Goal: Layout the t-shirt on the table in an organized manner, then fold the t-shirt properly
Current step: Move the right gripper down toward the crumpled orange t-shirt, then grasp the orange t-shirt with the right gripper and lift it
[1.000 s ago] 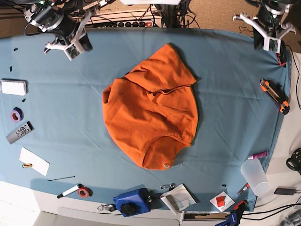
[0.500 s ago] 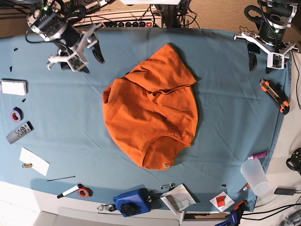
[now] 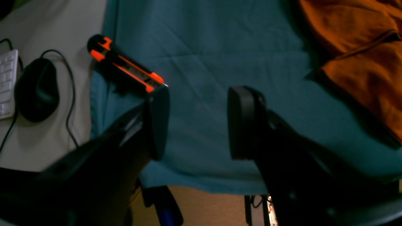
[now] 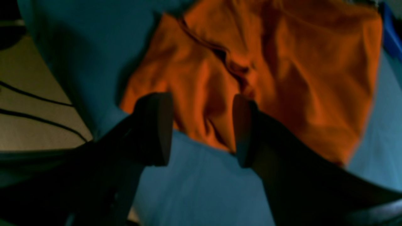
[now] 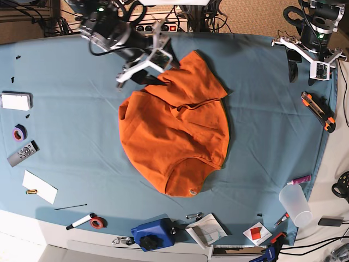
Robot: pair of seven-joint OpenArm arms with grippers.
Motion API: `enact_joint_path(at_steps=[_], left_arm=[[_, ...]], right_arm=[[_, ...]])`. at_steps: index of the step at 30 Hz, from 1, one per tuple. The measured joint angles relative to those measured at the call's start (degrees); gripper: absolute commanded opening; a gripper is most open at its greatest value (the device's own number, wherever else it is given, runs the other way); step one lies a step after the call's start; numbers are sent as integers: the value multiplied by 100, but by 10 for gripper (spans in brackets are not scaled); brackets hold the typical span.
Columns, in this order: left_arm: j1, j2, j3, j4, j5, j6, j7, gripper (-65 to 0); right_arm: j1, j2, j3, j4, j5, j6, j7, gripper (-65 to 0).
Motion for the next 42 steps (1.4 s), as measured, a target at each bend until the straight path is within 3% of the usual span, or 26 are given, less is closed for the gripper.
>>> enact_joint_path(at_steps=[5, 14, 18, 20, 23, 26, 31, 36, 39, 42], left_arm=[[-2, 0, 0, 0, 2, 2, 0, -347], [-2, 4, 0, 0, -2, 0, 0, -347], [-2, 4, 0, 0, -2, 0, 0, -347], [-7, 4, 0, 0, -2, 2, 0, -347], [-125, 22, 0, 0, -7, 2, 0, -347], [-229, 20, 0, 0, -4, 4, 0, -347], [-275, 39, 0, 0, -7, 2, 0, -347], [-273, 31, -4, 0, -7, 0, 0, -347], [-275, 33, -4, 0, -4, 4, 0, -347], [-275, 35, -4, 0, -7, 2, 0, -347]], right_arm=[[671, -9, -586, -1209, -240, -7, 42, -346], [1530, -573, -1572, -2393, -234, -107, 142, -346], [1823, -828, -1735, -2964, -94, -155, 514, -351], [1847, -859, -1740, -3034, -66, -146, 544, -435], [1832, -861, -1781, -2911, -31, -223, 369, -648], [1784, -835, -1777, -2428, -319, -728, -407, -650], [1801, -813, -1147, -1281, -498, -997, -396, -650], [1768, -837, 181, -931, -479, -1051, -420, -650], [1770, -826, 1244, -927, -70, -1191, -461, -650], [1755, -835, 2175, -920, 553, -1016, -527, -650]])
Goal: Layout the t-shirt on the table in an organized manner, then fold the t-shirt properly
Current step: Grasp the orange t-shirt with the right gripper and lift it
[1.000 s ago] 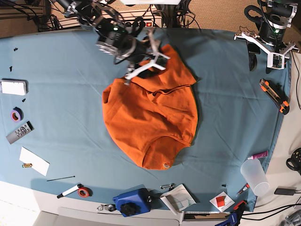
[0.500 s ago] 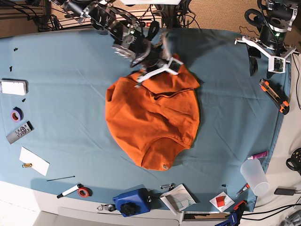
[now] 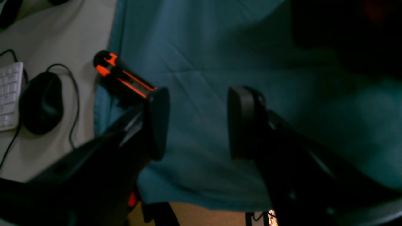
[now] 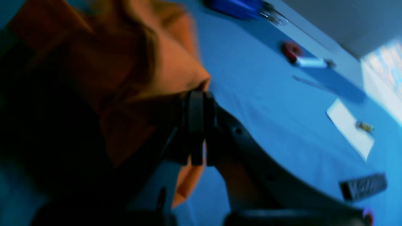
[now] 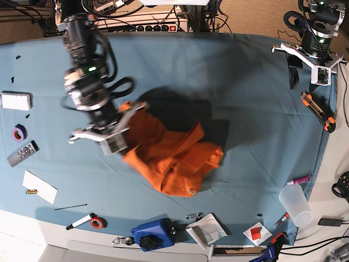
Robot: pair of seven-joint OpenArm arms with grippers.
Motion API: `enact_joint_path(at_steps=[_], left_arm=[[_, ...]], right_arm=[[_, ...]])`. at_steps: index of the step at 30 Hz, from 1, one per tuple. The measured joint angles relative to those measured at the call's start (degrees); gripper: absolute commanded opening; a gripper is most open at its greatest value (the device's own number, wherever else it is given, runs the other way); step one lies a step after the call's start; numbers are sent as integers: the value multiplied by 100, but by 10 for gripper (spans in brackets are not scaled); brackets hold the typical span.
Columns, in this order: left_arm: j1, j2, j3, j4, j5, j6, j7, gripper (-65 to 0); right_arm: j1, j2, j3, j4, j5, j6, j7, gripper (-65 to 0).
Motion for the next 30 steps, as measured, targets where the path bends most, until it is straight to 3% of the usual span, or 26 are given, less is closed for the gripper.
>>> enact_joint_path(at_steps=[3, 5, 7, 10, 14, 20, 23, 28, 30], left_arm=[[2, -2, 0, 0, 2, 0, 0, -347], [0, -2, 0, 0, 0, 0, 0, -347], [0, -2, 0, 0, 4, 2, 0, -347], [0, -4, 0, 0, 4, 2, 0, -347], [2, -2, 0, 0, 4, 2, 0, -347], [0, -2, 0, 0, 4, 2, 0, -347], [0, -2, 0, 0, 4, 2, 0, -347], [0, -2, 0, 0, 2, 2, 0, -347], [0, -2, 0, 0, 2, 2, 0, -347]], right_arm=[[-37, 13, 538, 0, 870, 879, -168, -650], [-92, 24, 533, 4, 1460, 1519, -162, -650], [-101, 7, 363, 4, 1836, 1888, -162, -650], [-83, 13, -114, 4, 1843, 2011, 35, -650], [-48, 42, -1360, 4, 1602, 2269, 52, -650], [0, 46, -3222, -2, 125, 2299, 50, -650], [2, 44, -3609, 0, -225, 2306, -76, -650], [13, 48, -3692, -2, -343, 2306, -219, -650], [13, 46, -3692, -2, -343, 2312, -240, -565]])
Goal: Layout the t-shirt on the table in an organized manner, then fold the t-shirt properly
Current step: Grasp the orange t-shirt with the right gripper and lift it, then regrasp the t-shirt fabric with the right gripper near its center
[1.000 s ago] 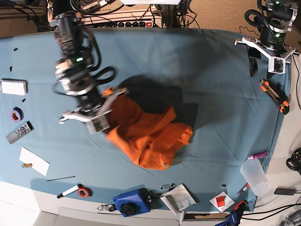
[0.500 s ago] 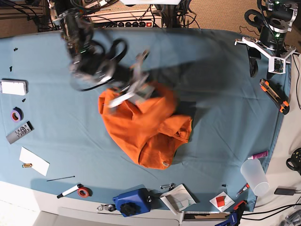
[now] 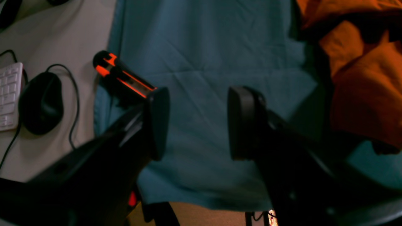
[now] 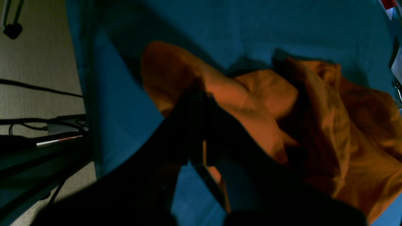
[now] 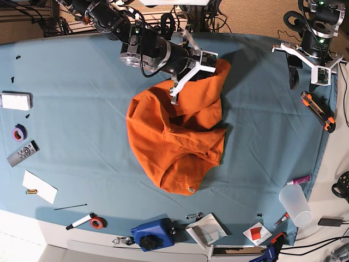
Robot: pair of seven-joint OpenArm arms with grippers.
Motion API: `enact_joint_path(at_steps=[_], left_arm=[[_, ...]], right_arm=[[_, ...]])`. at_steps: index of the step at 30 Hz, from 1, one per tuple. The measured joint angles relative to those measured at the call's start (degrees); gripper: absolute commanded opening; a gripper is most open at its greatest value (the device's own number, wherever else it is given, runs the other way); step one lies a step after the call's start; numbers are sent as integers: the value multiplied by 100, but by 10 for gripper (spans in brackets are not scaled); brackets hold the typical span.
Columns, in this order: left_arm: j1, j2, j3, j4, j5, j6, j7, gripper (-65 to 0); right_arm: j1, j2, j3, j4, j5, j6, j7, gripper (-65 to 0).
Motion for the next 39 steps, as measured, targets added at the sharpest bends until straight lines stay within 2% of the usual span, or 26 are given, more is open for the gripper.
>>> enact_joint_path(at_steps=[2, 3, 8, 9, 11, 12, 13, 14, 20, 23, 26, 30, 34, 39], left_arm=[[0, 0, 0, 0, 0, 0, 0, -347], [0, 0, 0, 0, 0, 0, 0, -347], [0, 0, 0, 0, 0, 0, 0, -347], [-2, -2, 0, 0, 0, -2, 0, -347], [-2, 0, 0, 0, 2, -2, 0, -347], [0, -2, 0, 0, 0, -2, -2, -347], [0, -2, 0, 0, 4, 0, 0, -347], [0, -2, 0, 0, 4, 0, 0, -347], [0, -2, 0, 0, 2, 0, 0, -347], [0, -4, 0, 0, 7, 0, 0, -347], [0, -2, 0, 0, 2, 0, 0, -347], [0, 0, 0, 0, 2, 0, 0, -347], [0, 0, 0, 0, 0, -2, 0, -347], [0, 0, 0, 0, 0, 0, 0, -347]], right_arm=[[-2, 11, 0, 0, 0, 22, -13, -466], [-2, 28, 0, 2, 2, 17, -11, -442], [83, 48, 4, 44, 0, -57, -24, -439], [170, 44, 0, 57, -31, -310, 20, -439], [358, -7, -4, 76, -645, -1257, 188, -439], [470, -35, 57, 72, -938, -1624, 256, -439], [588, -57, 155, 48, -1047, -1860, 339, -439], [704, -122, 275, -37, -1051, -1939, 374, -439], [1384, -852, 765, -1711, -955, -1902, 356, -439], [1803, -1038, 776, -2583, -935, -1908, 328, -439], [2168, -1198, 787, -3263, -946, -2127, 92, -439], [2396, -1290, 787, -3751, -940, -2319, -372, -439], [2378, -1290, 785, -3797, -391, -2302, -925, -439], [2380, -1290, 785, -3797, 17, -2308, -1473, -439]])
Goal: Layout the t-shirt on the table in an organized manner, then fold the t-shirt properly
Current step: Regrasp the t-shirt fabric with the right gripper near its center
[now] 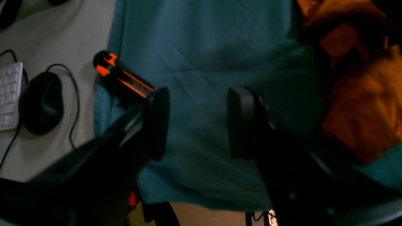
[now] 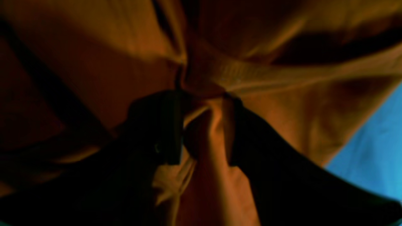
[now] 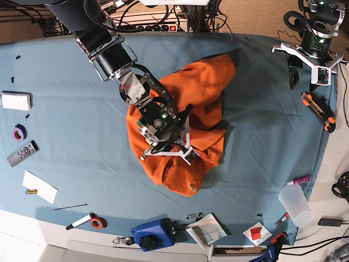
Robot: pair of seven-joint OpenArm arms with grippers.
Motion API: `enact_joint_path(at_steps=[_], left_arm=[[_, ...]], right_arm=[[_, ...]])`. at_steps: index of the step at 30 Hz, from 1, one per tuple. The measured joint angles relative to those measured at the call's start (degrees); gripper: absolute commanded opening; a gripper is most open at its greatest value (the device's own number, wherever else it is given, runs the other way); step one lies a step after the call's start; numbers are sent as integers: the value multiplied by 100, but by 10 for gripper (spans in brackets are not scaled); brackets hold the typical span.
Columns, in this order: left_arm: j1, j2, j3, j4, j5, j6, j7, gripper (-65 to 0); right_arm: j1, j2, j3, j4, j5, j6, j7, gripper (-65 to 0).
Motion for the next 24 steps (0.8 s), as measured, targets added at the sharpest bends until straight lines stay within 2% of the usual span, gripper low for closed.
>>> enact_joint_path(at_steps=[4, 9, 15, 20, 24], left_arm=[[-50, 0, 0, 0, 2, 0, 0, -347], [-177, 0, 0, 0, 0, 0, 0, -347], [-177, 0, 0, 0, -173, 0, 0, -347], [-177, 4, 0, 0, -177, -2, 0, -347], [-177, 2, 0, 0, -177, -2, 0, -347]], right_arm=[[0, 0, 0, 0, 205, 2, -37, -439], [11, 0, 9, 0, 874, 374, -459, -439], [15, 4, 11, 42, 879, 391, -431, -439], [4, 15, 4, 841, 868, 407, -271, -439], [33, -2, 4, 1703, 973, 424, -468, -439]])
